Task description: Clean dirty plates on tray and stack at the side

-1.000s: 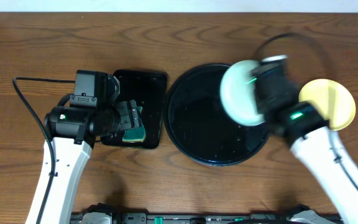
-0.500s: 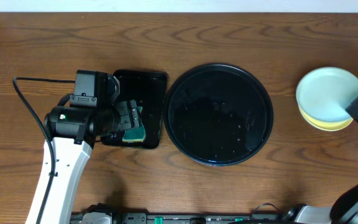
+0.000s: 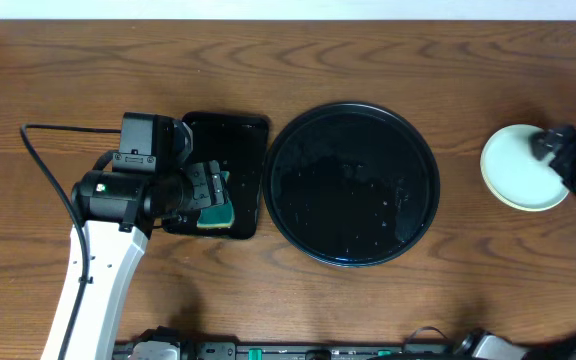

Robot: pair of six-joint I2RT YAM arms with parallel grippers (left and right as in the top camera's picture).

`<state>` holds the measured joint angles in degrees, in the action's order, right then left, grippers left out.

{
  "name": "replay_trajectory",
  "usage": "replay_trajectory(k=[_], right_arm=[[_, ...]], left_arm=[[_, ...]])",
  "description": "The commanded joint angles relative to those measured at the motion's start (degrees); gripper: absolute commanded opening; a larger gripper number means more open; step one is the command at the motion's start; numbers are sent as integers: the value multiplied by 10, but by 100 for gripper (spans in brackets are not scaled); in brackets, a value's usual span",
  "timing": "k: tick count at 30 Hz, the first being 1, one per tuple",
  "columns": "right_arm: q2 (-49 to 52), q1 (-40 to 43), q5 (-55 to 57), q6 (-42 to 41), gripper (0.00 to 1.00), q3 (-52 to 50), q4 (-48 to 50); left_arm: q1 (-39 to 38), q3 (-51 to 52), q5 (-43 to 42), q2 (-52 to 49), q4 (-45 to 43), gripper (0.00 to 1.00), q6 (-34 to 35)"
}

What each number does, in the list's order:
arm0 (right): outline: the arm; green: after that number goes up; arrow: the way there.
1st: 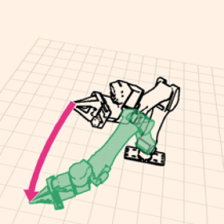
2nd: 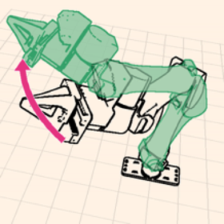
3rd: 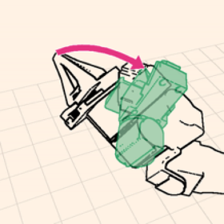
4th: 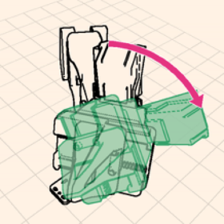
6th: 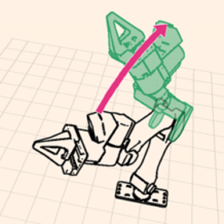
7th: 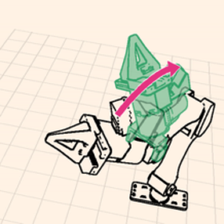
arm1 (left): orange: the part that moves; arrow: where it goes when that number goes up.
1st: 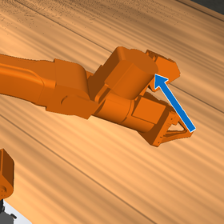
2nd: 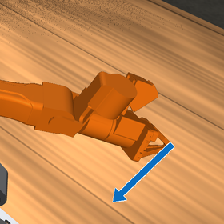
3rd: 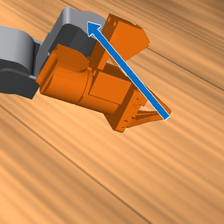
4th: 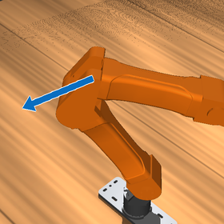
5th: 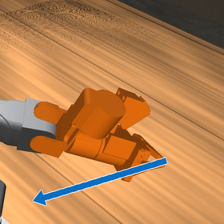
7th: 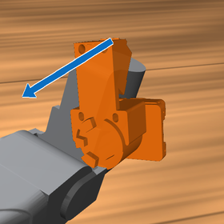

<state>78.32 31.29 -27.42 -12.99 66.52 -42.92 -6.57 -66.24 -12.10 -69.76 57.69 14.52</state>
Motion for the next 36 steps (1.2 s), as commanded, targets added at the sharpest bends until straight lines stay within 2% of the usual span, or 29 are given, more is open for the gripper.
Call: replay_trajectory(k=[1, 6, 10, 13, 18, 21, 24, 26, 27, 29, 36], right_arm=[[-127, -94, -54, 39, 99, 10, -48], [-244, -214, -57, 23, 99, 10, -100], [-314, -274, -56, 17, 99, 10, -105], [-355, -285, -54, 22, 99, 10, -116], [-426, -285, 28, 129, 99, 9, -193], [-459, -286, 64, 162, 99, -12, -197], [-501, -286, 88, 184, 99, -74, -139], [-534, -286, 92, 184, 99, -140, -66], [-573, -287, 91, 183, 99, -219, 11], [-615, -288, 89, 180, 99, -290, 62], [-753, -288, 90, 180, 99, -484, 150]], left_arm=[[2, -4, -3, 1, 2, 84, -5], [2, -4, -3, 1, 2, 84, -5], [2, -4, -3, 1, 2, 84, -5], [2, -4, -3, 1, 2, 84, -5], [2, -4, -3, 1, 2, 84, -5], [2, -4, -3, 1, 2, 84, -5], [2, -4, -3, 1, 2, 84, -5], [2, -4, -3, 1, 2, 84, -5], [2, -4, -3, 1, 2, 84, -5], [2, -4, -3, 1, 2, 84, -5], [2, -4, -3, 1, 2, 84, -5]])
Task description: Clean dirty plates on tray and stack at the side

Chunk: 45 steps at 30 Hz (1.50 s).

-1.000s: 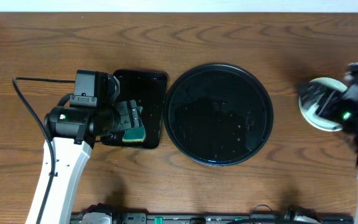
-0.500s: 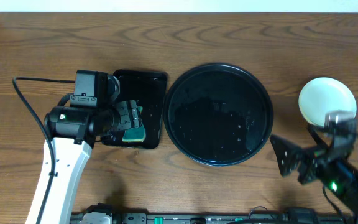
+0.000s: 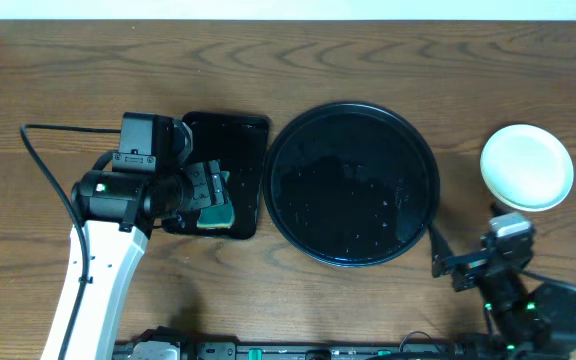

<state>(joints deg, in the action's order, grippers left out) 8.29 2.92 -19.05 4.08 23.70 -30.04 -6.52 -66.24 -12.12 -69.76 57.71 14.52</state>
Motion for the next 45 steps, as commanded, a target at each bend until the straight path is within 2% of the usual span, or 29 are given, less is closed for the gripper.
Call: replay_trajectory(k=[1, 6, 12, 38, 41, 45], right_arm=[[-69, -4, 6, 9, 99, -75, 30], [-78, -6, 6, 9, 99, -150, 120], [-80, -8, 7, 9, 99, -235, 277], [-80, -9, 10, 9, 99, -234, 273], [-80, -9, 10, 9, 99, -234, 273], [-80, -9, 10, 9, 99, -234, 273]], left_arm=[[1, -4, -3, 1, 1, 84, -5], [1, -4, -3, 1, 1, 84, -5], [1, -4, -3, 1, 1, 84, -5], [1, -2, -2, 23, 0, 84, -6], [1, 13, 57, 74, -32, 84, -10], [1, 83, 55, 186, -160, 84, -13]])
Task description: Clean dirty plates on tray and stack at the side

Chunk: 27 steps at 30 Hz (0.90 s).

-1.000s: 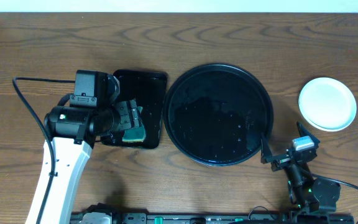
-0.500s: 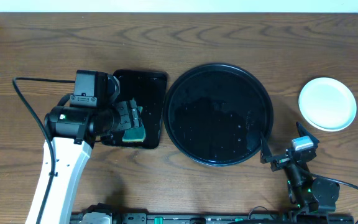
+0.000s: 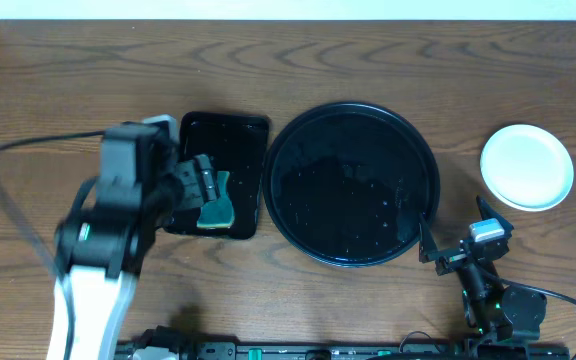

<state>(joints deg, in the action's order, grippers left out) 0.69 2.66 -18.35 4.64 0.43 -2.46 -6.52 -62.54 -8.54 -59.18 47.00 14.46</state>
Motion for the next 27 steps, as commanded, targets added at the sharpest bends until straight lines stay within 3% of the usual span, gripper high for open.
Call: replay_trajectory(k=[1, 4, 9, 19, 27], right_arm=[[-3, -6, 3, 4, 99, -1, -3], [-3, -6, 3, 3, 99, -1, -3], [-3, -6, 3, 4, 99, -1, -3], [-3, -6, 3, 3, 99, -1, -3], [-3, -6, 3, 3, 99, -1, -3]], left_arm=[[1, 66, 18, 106, -82, 84, -18], [1, 143, 15, 200, -173, 84, -46], [2, 259, 16, 341, -254, 84, -94], [23, 485, 16, 576, -367, 84, -96], [23, 579, 17, 591, -473, 84, -95]])
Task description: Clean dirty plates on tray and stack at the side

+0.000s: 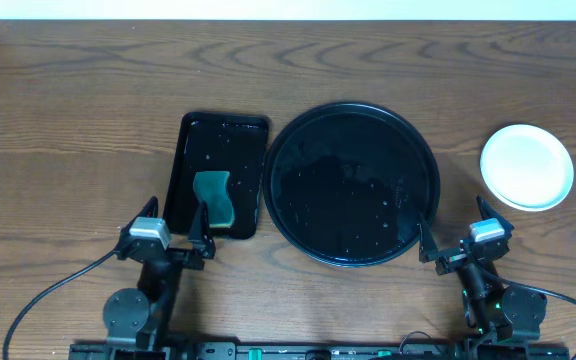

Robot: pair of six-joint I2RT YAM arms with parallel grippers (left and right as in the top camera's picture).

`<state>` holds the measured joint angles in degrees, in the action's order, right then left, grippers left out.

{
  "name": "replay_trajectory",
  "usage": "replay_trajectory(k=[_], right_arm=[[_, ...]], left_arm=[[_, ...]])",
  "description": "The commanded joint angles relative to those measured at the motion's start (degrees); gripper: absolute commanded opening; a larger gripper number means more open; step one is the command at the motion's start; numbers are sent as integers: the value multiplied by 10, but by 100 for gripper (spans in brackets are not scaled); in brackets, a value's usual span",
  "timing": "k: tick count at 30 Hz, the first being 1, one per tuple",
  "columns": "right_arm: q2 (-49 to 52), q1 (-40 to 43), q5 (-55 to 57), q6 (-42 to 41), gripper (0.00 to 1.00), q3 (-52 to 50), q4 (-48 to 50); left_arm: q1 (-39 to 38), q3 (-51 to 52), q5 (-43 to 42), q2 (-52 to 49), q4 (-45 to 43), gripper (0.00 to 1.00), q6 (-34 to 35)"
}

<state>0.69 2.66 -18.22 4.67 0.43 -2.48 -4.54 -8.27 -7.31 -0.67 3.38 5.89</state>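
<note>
One white plate (526,167) lies on the bare table at the far right. The round black tray (353,185) sits in the middle, wet and with no plate on it. A green sponge (214,198) rests in the small black rectangular tray (218,140) left of it. My left gripper (175,225) is parked at the front edge, just below the small tray, open and holding nothing. My right gripper (455,235) sits near the front right, beside the round tray's lower right rim, also open with nothing between its fingers.
Both arms are folded low at the table's front edge, with cables trailing to the left and right. A pale wall strip runs along the far edge of the brown wooden table (68,110).
My left arm was stretched over the small tray with its gripper at the sponge. It is now drawn back to the front edge, and the sponge lies uncovered in the tray. The right arm kept still.
At first my right gripper was at the white plate on the far right and my left gripper at the sponge in the small tray. Then the right arm stood at the front, the plate left lying. Now the left arm is back too, apart from the sponge.
</note>
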Motion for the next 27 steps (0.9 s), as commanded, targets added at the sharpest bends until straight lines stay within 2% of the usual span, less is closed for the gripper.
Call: replay_trajectory(k=[1, 4, 15, 21, 27], right_arm=[[-3, -6, 2, 3, 99, -1, -2], [-3, -6, 2, 3, 99, -1, -2], [-3, -6, 2, 3, 99, -1, -3], [-3, -6, 2, 3, 99, -1, -2], [-3, -6, 2, 3, 99, -1, -2]], left_arm=[[3, 47, 5, 6, -49, 84, -10], [3, 82, 5, 6, -87, 84, -9], [2, 80, 5, 6, -60, 84, -9], [2, 80, 5, 5, 4, 84, -10], [2, 80, 5, -2, 0, 84, -10]])
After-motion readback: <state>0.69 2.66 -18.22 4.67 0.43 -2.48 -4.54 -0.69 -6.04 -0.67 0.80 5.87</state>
